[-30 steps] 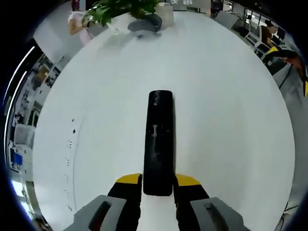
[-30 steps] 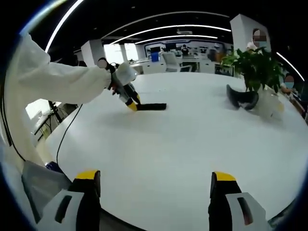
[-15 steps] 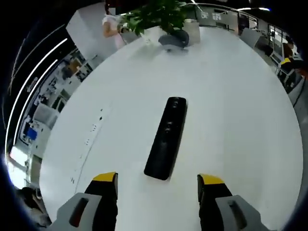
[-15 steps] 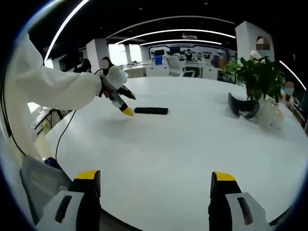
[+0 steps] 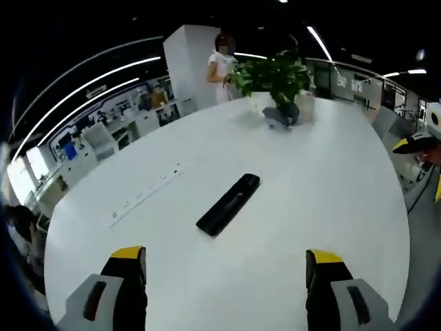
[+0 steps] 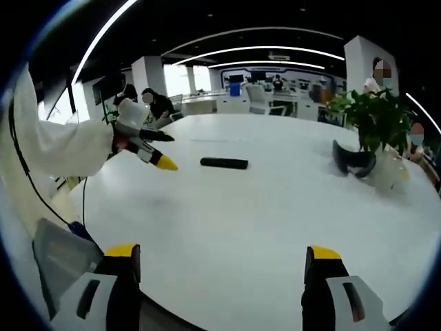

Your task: Press the specified remote control buttons in sequence, fully releasing each button before pressing the next.

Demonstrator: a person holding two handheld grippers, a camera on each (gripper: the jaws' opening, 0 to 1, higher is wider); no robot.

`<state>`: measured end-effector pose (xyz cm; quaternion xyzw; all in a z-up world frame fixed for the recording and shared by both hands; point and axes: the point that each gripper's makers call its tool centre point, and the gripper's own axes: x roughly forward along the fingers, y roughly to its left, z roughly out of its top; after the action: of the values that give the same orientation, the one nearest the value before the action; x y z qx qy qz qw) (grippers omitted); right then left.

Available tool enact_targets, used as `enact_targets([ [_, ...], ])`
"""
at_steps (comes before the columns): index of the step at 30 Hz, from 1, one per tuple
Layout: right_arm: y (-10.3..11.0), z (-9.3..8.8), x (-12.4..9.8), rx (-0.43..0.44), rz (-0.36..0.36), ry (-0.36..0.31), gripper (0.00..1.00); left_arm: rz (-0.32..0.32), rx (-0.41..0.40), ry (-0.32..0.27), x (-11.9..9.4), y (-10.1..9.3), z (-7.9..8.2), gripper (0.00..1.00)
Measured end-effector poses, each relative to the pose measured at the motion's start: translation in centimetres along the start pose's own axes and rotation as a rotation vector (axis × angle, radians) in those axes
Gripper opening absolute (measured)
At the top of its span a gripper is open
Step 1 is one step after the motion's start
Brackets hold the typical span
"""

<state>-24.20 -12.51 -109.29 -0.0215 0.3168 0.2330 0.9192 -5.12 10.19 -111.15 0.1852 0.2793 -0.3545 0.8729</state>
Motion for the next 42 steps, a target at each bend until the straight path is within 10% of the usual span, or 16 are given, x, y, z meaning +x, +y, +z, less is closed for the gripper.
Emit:
enact_targets([
  [13,0.3,0.6,-0.4,0.007,0.029,-0.031,0.99,0.042,-0.124,-0.156,-6.3,-3.8,0.4,1.00],
  [42,1.2,1.4,-1.7,-0.047,0.078,-0.093,0.99,0.055,-0.238,-0.258,-13.9,-13.6,-2.9,1.00],
])
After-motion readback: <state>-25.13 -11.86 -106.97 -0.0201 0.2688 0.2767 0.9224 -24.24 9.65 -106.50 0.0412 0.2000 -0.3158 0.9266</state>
